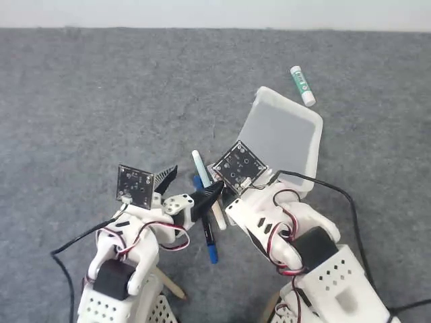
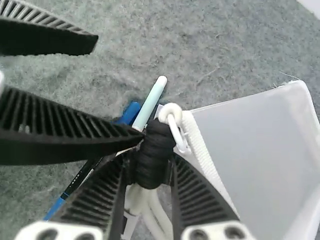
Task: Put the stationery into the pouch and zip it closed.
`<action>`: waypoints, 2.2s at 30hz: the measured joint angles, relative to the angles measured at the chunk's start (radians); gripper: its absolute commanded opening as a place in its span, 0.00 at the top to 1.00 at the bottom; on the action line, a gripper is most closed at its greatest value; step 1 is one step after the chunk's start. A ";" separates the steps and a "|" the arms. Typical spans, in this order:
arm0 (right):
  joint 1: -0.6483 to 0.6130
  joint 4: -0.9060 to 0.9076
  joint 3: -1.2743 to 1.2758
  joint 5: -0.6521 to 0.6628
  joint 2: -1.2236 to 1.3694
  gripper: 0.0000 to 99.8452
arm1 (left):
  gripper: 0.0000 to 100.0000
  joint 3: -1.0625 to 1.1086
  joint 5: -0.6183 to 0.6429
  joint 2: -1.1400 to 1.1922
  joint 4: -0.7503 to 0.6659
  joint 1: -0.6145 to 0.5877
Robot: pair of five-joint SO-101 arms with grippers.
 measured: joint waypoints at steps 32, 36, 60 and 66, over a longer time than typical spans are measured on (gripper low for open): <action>-0.101 0.097 0.069 -0.002 -0.330 0.99 | 0.66 0.005 -0.002 0.000 -0.008 0.031; -0.101 0.100 0.069 -0.002 -0.330 0.99 | 0.66 0.005 -0.002 0.000 -0.008 0.032; -0.133 0.157 0.069 0.000 -0.344 0.99 | 0.99 0.051 -0.137 0.000 -0.098 0.041; -0.040 0.140 0.069 0.000 -0.344 0.99 | 0.99 0.011 -0.150 0.000 -0.031 -0.014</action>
